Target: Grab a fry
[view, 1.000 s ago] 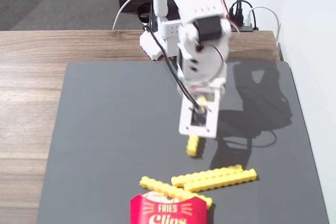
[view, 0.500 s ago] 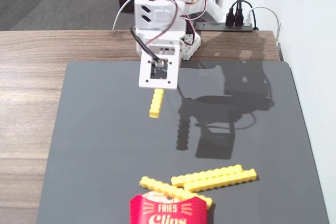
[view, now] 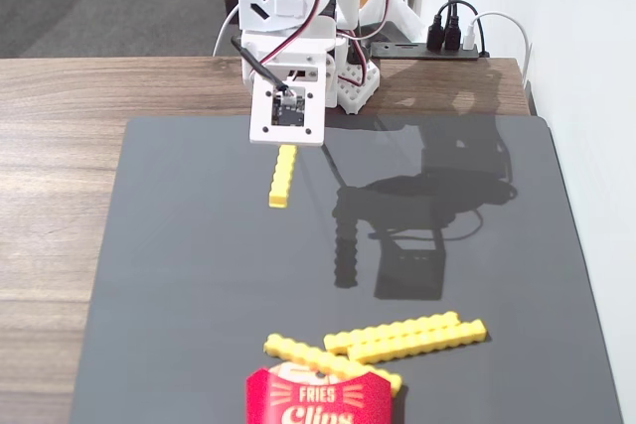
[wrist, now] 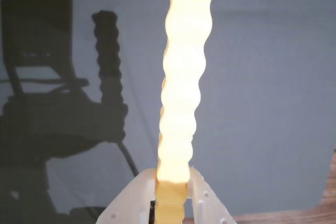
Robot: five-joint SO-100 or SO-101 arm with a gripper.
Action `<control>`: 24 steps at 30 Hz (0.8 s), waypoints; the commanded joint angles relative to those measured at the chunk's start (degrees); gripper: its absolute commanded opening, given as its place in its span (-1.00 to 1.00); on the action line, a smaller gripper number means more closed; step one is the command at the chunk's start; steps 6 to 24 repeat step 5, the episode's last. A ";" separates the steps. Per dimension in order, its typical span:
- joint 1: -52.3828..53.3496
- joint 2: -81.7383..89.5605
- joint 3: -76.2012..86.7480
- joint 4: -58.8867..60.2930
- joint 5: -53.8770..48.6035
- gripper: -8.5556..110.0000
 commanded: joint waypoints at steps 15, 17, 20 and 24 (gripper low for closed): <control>-0.35 -0.88 -2.72 0.26 0.00 -0.85; -0.35 -0.88 -2.72 0.26 0.00 -0.85; -0.35 -0.88 -2.72 0.26 0.00 -0.85; -0.35 -0.88 -2.72 0.26 0.00 -0.85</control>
